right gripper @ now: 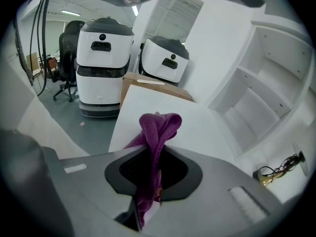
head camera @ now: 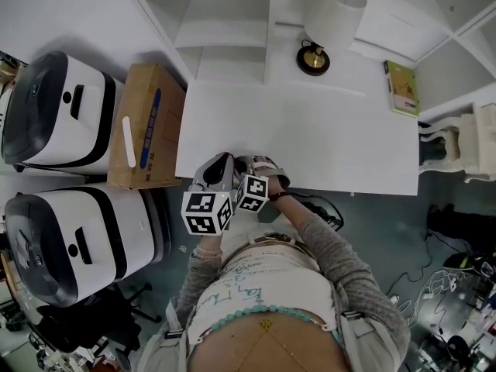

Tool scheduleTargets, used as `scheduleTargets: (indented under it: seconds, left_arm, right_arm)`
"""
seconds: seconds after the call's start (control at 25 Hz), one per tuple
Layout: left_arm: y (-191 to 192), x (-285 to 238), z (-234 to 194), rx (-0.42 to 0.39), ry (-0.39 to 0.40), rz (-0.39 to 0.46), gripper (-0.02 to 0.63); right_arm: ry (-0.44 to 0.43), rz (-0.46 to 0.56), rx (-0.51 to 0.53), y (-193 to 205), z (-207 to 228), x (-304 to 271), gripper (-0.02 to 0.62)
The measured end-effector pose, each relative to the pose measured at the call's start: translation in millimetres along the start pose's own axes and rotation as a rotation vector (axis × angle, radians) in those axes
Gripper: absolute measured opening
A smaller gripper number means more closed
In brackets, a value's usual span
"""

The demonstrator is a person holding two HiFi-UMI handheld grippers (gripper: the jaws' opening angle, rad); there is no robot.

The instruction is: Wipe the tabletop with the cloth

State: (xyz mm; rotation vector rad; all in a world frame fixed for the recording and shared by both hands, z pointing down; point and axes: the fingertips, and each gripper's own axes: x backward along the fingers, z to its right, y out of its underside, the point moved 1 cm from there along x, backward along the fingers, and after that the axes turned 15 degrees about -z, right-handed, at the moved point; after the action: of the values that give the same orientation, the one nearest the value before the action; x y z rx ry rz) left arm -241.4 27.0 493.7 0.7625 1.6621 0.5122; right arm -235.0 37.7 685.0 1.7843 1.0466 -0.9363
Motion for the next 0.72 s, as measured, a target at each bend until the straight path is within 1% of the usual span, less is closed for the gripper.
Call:
scheduleTargets:
  seconds: [0.36, 0.72]
  left_arm:
    - [-1.8, -7.6, 24.7, -0.028, 0.038, -0.004, 0.002]
    - [-4.5, -13.8, 39.6, -0.043, 0.060, -0.005, 0.002]
  right_arm:
    - [0.004, -0.031, -0.037, 27.4, 6.7, 4.7, 0.072]
    - [0.006, -0.048, -0.074, 48.5, 11.4, 8.9, 0.073]
